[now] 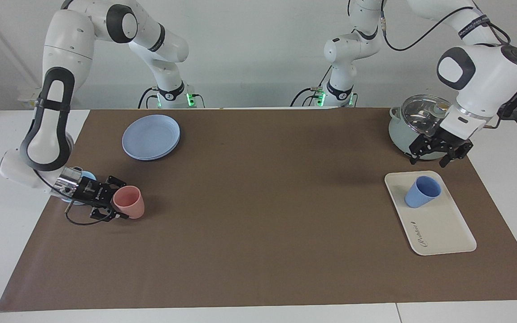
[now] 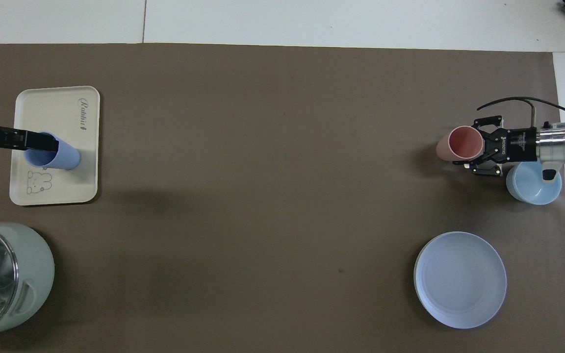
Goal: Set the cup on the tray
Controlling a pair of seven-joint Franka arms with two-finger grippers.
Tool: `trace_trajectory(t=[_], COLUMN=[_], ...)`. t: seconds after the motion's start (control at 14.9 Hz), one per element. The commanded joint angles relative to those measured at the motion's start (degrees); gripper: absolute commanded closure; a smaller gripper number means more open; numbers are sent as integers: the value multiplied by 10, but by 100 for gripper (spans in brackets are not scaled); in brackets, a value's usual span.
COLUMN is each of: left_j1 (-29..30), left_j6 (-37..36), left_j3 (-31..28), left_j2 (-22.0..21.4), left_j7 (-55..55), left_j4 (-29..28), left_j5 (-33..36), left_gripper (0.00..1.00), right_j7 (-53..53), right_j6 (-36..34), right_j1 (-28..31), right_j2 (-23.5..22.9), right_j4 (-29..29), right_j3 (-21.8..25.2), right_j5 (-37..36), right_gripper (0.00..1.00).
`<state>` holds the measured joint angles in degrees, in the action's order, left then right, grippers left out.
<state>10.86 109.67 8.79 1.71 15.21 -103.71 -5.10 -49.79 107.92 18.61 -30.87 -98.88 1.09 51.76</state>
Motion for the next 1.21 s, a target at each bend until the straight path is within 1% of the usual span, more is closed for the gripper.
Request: trace_trajectory(t=[0.0, 0.13, 0.27, 0.34, 0.4, 0.47, 0.67, 0.81, 0.87, 0.94, 1.01, 1.08, 1.14], left_j1=[-48, -90, -125, -130, -130, -129, -120, -119, -120, -117, -113, -113, -112], left_j6=[-61, -93, -96, -99, -114, -138, -215, -254, -248, -236, -208, -194, -198], left_j3=[-9, -9, -9, -8, -7, -8, -12, -15, -16, -16, -15, -15, -16], left_j2=[-46, -67, -72, -72, -72, -67, -40, -26, -27, -34, -49, -54, -53], left_j7=[-32, -100, -160, -176, -177, -175, -172, -171, -170, -166, -170, -168, -167], left_j4=[-18, -26, -20, -10, 8, 34, 125, 166, 169, 146, 109, 100, 105], left_j5=[22, 22, 24, 26, 26, 26, 26, 33, 33, 33, 32, 32, 32], left_gripper=[0, 0, 0, 0, 0, 0, 0, 0, 0, 0, 0, 0, 0], right_j7=[20, 21, 21, 21, 21, 20, 20, 20, 22, 26, 25, 25, 30], right_j6=[15, 16, 16, 16, 17, 17, 15, 16, 17, 17, 17, 17, 22], right_j1=[4, 5, 5, 5, 5, 5, 11, 12, 13, 14, 13, 13, 7], right_j2=[8, 8, 8, 8, 10, 11, 17, 27, 32, 37, 48, 57, 72], right_j4=[-16, -16, -16, -16, -16, -15, -16, -15, -13, -11, -12, -12, -11], right_j3=[-5, -4, -3, -2, 0, 1, 2, 2, 2, 2, 2, 2, 2], right_j5=[14, 14, 12, 9, 7, 7, 5, -21, -44, -71, -93, -110, -131], right_gripper=[30, 29, 27, 19, 10, 5, 2, 2, 2, 2, 2, 2, 2])
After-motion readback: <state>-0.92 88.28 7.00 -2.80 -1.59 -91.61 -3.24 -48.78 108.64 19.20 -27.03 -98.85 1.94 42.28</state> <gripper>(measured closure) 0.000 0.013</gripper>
